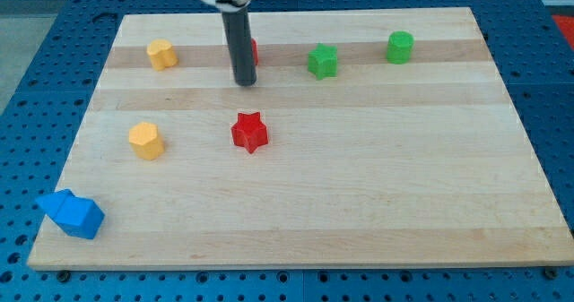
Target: Push the red circle towards the red star
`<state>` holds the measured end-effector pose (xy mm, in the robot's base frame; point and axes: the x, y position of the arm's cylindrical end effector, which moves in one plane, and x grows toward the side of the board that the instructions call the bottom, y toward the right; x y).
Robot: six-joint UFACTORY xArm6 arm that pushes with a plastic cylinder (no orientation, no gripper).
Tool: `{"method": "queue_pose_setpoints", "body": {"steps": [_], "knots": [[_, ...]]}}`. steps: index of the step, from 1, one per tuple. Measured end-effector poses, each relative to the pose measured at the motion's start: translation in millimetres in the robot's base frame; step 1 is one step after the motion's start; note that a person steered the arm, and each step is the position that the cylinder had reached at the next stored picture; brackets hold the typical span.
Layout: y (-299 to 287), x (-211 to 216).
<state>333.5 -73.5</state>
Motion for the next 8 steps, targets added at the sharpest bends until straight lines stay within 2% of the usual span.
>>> {"method": "queue_pose_setpoints", "body": {"steps": [2,3,4,6,7,8], "knots": [[52,-66],[56,-99],[25,-103],[-1,-43],[-6,-29],[-6,-40]]}}
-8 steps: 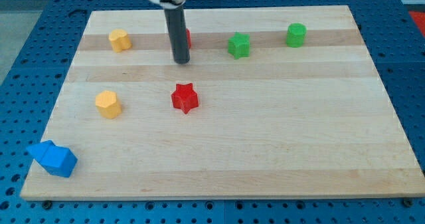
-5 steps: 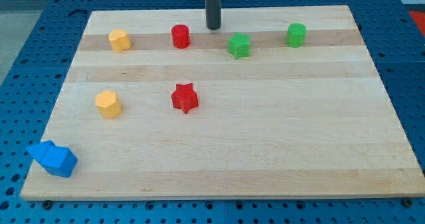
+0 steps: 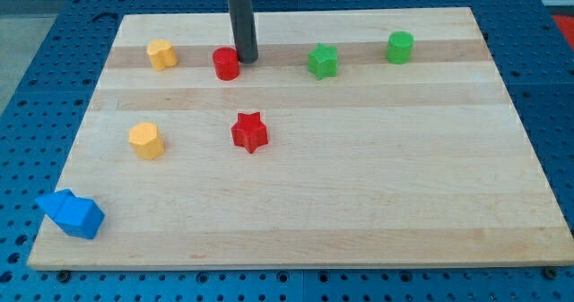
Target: Push the red circle towards the red star
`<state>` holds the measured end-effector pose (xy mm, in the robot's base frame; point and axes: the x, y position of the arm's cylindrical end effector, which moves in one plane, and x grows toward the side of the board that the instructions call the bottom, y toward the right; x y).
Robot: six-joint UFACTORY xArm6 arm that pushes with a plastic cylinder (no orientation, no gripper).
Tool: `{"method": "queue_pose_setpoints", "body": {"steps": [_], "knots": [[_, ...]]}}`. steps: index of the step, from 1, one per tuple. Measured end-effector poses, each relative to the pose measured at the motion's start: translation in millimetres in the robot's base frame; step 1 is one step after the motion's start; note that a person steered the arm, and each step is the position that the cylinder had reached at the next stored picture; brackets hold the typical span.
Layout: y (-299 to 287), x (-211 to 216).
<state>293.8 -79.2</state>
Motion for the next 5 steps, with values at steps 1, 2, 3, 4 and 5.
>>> {"method": "queue_pose_setpoints", "body": {"steps": [1,2,3,4,5], "knots": [[-15,-6],[-45,-2],[-53,24],[-53,52],[-53,81]]}}
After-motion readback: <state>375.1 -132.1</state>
